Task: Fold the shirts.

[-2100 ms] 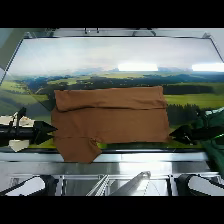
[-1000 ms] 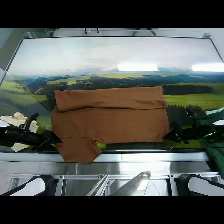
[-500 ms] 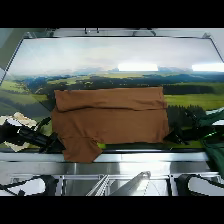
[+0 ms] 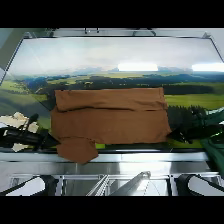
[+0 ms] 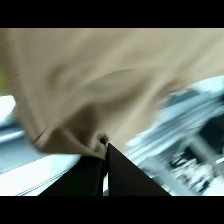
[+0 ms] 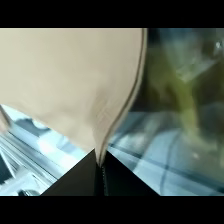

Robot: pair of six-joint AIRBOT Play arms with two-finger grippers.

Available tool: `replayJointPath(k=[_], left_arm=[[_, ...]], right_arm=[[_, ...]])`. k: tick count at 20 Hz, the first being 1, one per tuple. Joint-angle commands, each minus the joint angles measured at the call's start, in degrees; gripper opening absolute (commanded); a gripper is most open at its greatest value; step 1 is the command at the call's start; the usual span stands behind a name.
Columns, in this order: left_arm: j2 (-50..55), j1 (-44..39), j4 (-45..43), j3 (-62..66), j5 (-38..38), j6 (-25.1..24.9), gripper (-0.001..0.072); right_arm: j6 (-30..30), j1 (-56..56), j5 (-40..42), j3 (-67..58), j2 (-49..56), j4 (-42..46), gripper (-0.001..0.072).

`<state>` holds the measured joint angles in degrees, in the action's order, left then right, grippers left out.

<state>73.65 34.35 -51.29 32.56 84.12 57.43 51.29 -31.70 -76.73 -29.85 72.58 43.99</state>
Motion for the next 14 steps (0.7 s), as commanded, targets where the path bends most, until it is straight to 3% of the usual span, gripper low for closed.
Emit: replayJointPath(k=[1,6,11,14], left_arm=[[-3.4,4.0,14.9,2.3,7.4,-5.3,0.0026],[-0.9,-0.3,20.0,13.9,11.1,-5.4,0.0027],[13.0,-4.7,20.0,28.6,8.2,-2.2,0.0026],[22.8,-7.1,19.9,38.1,7.7,-0.7,0.0026]], right_arm=[[-2.0,-1.5,-3.8,-2.1,-2.9,-6.3,0.0017],[-3.1,-1.4,-0.9,-8.3,-3.1,-17.6,0.0017],[-8.7,2.1,9.4,-11.0,2.7,-26.0,0.0017],[-15.3,7.3,17.9,-11.9,9.3,-32.6,0.0017]])
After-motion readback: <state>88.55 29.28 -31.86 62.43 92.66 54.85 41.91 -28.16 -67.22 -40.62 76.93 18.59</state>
